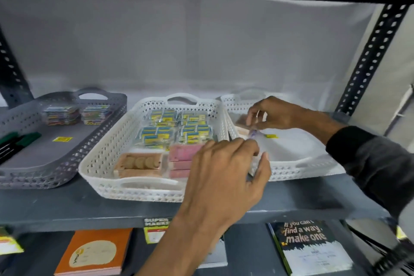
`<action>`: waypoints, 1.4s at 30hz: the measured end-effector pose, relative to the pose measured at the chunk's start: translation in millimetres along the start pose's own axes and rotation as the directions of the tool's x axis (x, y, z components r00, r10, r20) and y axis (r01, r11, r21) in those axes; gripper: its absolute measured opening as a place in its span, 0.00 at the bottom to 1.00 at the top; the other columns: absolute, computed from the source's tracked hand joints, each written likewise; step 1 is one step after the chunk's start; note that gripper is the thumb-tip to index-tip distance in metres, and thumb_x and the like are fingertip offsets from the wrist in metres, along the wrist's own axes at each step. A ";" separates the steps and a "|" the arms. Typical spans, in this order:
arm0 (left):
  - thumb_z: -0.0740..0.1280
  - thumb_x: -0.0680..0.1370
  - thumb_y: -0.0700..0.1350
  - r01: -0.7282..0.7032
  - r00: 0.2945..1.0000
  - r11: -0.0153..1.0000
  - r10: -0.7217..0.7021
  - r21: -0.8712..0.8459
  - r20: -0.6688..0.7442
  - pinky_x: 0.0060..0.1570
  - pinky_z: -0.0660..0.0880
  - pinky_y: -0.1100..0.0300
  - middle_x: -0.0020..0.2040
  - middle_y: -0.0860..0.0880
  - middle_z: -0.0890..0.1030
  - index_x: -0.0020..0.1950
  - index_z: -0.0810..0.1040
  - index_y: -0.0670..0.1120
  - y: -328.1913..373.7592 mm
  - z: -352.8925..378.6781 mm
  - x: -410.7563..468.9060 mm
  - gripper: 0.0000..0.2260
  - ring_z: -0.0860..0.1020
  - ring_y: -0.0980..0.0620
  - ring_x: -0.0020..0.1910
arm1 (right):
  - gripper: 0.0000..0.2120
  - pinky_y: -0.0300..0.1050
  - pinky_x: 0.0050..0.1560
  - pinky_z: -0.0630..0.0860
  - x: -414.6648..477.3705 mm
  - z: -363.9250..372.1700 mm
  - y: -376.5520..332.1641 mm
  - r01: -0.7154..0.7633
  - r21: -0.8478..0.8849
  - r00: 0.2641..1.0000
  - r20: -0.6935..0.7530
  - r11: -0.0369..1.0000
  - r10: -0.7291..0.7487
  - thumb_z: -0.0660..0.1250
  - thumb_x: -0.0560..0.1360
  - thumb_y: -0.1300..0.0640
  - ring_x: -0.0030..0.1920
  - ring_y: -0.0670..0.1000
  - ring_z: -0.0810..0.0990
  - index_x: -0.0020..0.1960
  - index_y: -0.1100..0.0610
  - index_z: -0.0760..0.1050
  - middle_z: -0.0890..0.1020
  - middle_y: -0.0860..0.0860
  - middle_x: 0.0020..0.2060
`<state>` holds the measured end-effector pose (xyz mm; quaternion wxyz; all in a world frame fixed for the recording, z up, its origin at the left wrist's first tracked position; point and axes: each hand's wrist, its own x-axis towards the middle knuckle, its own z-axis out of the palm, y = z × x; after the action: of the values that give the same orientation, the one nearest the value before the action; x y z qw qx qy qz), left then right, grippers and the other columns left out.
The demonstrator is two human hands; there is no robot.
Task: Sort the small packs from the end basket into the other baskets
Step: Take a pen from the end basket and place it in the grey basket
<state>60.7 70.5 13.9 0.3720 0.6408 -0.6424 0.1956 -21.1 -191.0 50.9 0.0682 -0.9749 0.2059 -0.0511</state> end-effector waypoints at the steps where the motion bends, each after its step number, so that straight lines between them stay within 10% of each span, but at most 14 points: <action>1: 0.60 0.79 0.54 0.001 0.999 1.000 -0.002 0.017 0.048 0.42 0.73 0.54 0.38 0.52 0.83 0.45 0.80 0.50 7.4 7.0 4.7 0.12 0.79 0.49 0.36 | 0.07 0.27 0.42 0.74 -3.3 1.7 0.6 0.015 -0.008 0.998 0.057 1.000 -0.015 0.73 0.72 0.62 0.41 0.50 0.82 0.50 0.56 0.84 0.87 0.51 0.44; 5: 0.53 0.81 0.58 -0.014 0.977 0.988 -0.019 0.157 0.213 0.51 0.73 0.53 0.47 0.50 0.85 0.54 0.80 0.50 29.0 39.4 15.7 0.20 0.82 0.47 0.44 | 0.17 0.49 0.53 0.78 -8.2 7.0 -0.1 0.052 -0.080 0.979 0.201 0.995 -0.035 0.69 0.72 0.62 0.48 0.53 0.82 0.59 0.52 0.82 0.86 0.52 0.49; 12: 0.53 0.83 0.54 -0.090 0.955 0.947 -0.006 0.308 0.296 0.59 0.70 0.49 0.39 0.49 0.84 0.45 0.78 0.49 34.0 64.3 12.4 0.18 0.81 0.46 0.42 | 0.08 0.44 0.41 0.72 -9.3 17.2 -2.6 0.100 -0.221 0.975 0.215 0.970 -0.052 0.68 0.74 0.57 0.40 0.49 0.75 0.51 0.50 0.82 0.74 0.41 0.33; 18: 0.50 0.84 0.55 -0.073 0.939 0.969 -0.013 0.234 0.344 0.64 0.65 0.53 0.57 0.49 0.83 0.58 0.77 0.49 32.3 53.6 9.4 0.18 0.74 0.51 0.67 | 0.08 0.46 0.42 0.74 -13.2 1.6 4.0 0.142 -0.312 0.988 0.106 0.940 -0.114 0.69 0.75 0.54 0.47 0.48 0.77 0.52 0.48 0.82 0.77 0.45 0.45; 28: 0.57 0.81 0.51 0.110 0.990 0.983 -0.121 0.148 0.071 0.54 0.70 0.55 0.47 0.51 0.83 0.51 0.79 0.49 -36.4 -25.3 -10.2 0.13 0.78 0.51 0.51 | 0.06 0.49 0.44 0.78 24.4 -28.7 -86.3 0.159 -0.293 0.934 -0.265 0.943 -0.239 0.72 0.73 0.50 0.46 0.49 0.81 0.50 0.45 0.85 0.83 0.44 0.48; 42: 0.59 0.82 0.44 0.325 0.886 0.918 -0.211 0.227 -0.414 0.56 0.70 0.51 0.48 0.45 0.85 0.49 0.81 0.42 -261.2 -139.5 -108.4 0.12 0.79 0.47 0.56 | 0.08 0.51 0.47 0.78 163.7 24.2 -293.4 0.423 -0.272 0.854 -0.198 0.864 -0.481 0.72 0.72 0.51 0.48 0.50 0.82 0.50 0.47 0.85 0.84 0.46 0.46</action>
<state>334.8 218.8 -33.9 0.4152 0.7213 -0.4262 0.3545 246.7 10.6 83.9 -0.0807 -0.9820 -0.0188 -0.1696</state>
